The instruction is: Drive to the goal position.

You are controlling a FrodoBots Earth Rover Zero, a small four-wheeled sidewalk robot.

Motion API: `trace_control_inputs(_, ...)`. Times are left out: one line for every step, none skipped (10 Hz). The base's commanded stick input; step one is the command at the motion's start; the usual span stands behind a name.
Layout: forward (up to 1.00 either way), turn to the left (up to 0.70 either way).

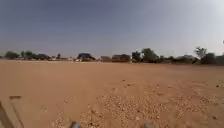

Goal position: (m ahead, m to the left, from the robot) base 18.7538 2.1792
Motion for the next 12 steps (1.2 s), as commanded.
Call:
trace_control_inputs(0.7, 0.0)
trace_control_inputs(0.7, 0.0)
trace_control_inputs(0.7, 0.0)
trace_control_inputs(0.7, 0.0)
trace_control_inputs(0.7, 0.0)
trace_control_inputs(0.0, 0.0)
trace_control_inputs(0.0, 0.0)
trace_control_inputs(0.0, 0.0)
trace_control_inputs(0.0, 0.0)
trace_control_inputs(0.0, 0.0)
trace_control_inputs(0.0, 0.0)
trace_control_inputs(0.0, 0.0)
